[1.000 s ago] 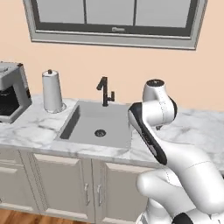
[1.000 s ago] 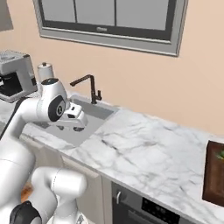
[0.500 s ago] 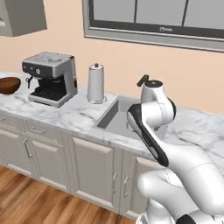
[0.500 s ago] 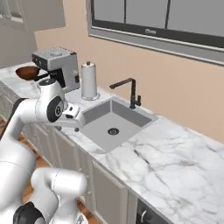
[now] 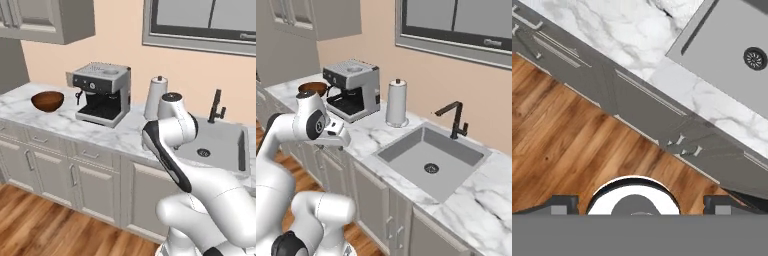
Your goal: Place the two vegetables and bowl onto the tray for setting up a vegetable dip station.
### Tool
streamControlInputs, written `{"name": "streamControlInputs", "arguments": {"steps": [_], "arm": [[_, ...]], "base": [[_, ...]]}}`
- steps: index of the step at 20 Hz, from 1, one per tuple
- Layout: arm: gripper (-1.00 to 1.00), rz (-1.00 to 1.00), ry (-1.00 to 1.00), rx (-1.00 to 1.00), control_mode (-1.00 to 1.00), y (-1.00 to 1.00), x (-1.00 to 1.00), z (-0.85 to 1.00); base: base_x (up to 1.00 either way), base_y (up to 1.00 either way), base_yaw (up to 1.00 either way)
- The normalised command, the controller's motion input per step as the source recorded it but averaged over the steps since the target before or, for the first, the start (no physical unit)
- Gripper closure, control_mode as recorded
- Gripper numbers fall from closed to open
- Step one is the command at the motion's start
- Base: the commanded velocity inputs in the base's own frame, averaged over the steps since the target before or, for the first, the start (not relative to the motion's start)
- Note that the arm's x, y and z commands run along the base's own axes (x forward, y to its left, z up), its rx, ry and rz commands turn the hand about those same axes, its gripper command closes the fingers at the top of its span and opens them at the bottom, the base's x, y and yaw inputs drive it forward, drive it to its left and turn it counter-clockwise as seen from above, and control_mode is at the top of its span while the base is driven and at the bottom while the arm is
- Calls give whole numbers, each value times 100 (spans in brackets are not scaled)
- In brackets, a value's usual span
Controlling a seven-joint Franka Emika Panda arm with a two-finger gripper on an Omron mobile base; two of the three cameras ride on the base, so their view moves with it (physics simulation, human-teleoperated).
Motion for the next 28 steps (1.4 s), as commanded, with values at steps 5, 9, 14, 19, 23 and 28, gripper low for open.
{"name": "streamControlInputs", "arguments": {"steps": [5,9,14,19,23,28], "arm": [[-100,0,0,0,100,0,0,0],[-100,0,0,0,100,0,0,0],[-100,0,0,0,100,0,0,0],[-100,0,0,0,100,0,0,0],[-100,0,0,0,100,0,0,0],[-100,0,0,0,100,0,0,0]], "base": [[58,93,0],[39,82,-3],[13,76,-18],[17,53,-32],[13,89,-39],[12,84,-36]]}}
